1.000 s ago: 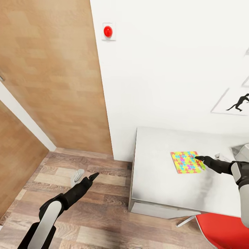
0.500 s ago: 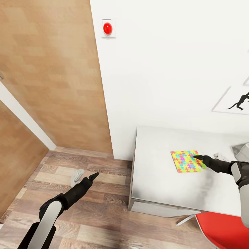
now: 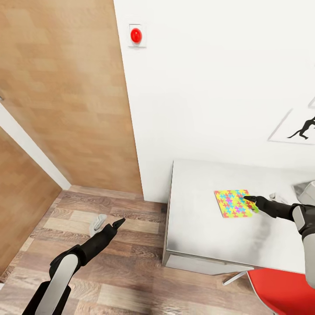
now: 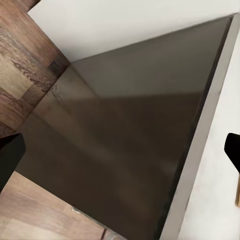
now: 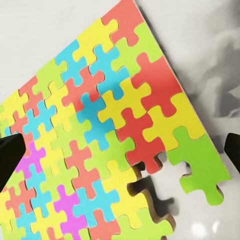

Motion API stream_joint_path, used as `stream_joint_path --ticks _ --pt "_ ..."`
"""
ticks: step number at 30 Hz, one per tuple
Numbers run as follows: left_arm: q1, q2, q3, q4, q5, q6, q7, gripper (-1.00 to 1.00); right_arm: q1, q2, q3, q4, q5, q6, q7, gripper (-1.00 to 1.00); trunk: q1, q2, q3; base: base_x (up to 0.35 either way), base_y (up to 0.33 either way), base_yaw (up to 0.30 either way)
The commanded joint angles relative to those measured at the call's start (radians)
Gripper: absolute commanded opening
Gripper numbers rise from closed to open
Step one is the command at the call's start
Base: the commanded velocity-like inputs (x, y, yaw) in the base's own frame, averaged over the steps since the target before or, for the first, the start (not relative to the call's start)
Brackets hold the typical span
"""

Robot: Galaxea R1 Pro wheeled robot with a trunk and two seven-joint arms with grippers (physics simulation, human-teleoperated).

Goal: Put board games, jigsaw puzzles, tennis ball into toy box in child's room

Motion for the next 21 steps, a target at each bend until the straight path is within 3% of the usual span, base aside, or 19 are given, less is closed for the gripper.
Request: stream_joint_path --ticks 1,21 --pt "-0.001 0.001 -0.001 -0.001 0.01 0.002 0.009 1.0 -0.001 0.001 -0.007 -0.001 0.011 0.005 0.009 1.0 0.001 -0.002 -0.002 0.0 0.0 0.0" --pt "-0.001 0.0 -0.001 -0.001 0.009 0.002 0.009 1.0 -0.001 -0.002 -0.008 -0.001 0.01 0.005 0.012 1.0 0.001 -0.002 -0.002 0.0 0.0 0.0"
